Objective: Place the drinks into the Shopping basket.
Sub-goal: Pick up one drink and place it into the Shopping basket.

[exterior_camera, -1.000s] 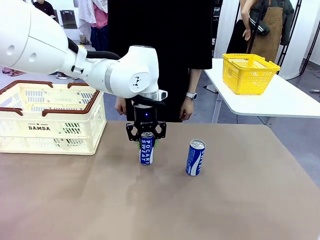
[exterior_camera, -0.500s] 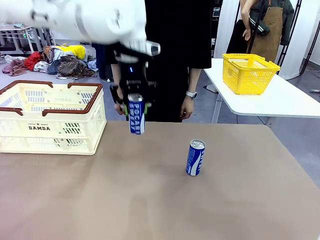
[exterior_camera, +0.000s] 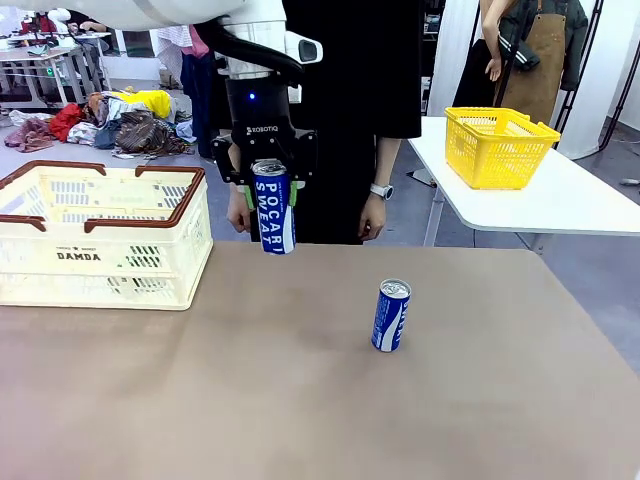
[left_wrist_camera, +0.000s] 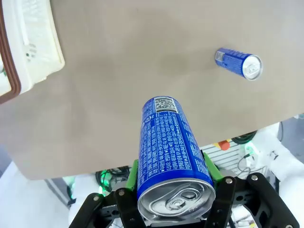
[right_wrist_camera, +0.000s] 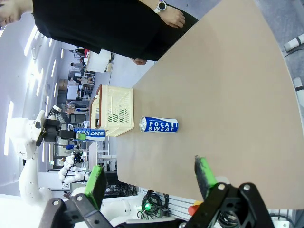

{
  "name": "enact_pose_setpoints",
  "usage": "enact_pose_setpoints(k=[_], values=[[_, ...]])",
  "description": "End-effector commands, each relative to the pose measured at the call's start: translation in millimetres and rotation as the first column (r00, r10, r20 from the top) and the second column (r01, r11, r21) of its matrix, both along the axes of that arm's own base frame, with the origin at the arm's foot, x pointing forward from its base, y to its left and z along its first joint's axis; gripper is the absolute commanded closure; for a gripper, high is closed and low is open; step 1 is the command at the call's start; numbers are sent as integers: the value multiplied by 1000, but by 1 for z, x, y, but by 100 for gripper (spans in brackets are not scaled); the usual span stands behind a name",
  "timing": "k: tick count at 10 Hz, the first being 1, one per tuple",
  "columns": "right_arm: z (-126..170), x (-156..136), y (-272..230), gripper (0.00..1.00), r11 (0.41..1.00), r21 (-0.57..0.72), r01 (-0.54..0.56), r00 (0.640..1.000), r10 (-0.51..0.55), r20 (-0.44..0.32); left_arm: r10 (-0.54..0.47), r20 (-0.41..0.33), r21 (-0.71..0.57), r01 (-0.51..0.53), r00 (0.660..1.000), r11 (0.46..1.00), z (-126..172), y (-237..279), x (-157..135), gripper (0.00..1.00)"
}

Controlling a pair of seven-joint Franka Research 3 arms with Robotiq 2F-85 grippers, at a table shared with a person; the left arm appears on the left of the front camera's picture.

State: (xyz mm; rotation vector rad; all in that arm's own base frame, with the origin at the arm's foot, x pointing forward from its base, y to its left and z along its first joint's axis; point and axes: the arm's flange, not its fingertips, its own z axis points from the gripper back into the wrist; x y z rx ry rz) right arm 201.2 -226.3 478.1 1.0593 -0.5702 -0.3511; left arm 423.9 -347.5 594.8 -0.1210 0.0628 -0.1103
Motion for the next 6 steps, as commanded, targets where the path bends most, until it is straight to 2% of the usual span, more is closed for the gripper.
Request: enact_pose_setpoints(k=[1,2,3,4,5,6], values=[[0,1,-1,0,1000,4,-4,1000,4,31,-17,40,5,17,999,1000,5,4,5,100],[0,1,-1,0,1000,4,-4,1000,4,31,0,0,0,0,1000,1000,0,0,0,100],[0,1,-1,0,1000,4,-4,1000,4,31,-13,21,11,13,1000,1000,-6,-1,11,100],[0,1,-1,0,1000,4,-4,1000,4,31,-6,65,-48,9,998,999,9,18,22,100],[0,1,-1,0,1000,4,-4,1000,4,31,84,166,-100,-68,983,993,36,53,36,100],[0,1,-1,0,1000,4,-4,1000,4,31,149,225,-152,-116,963,982,61,87,52,100]])
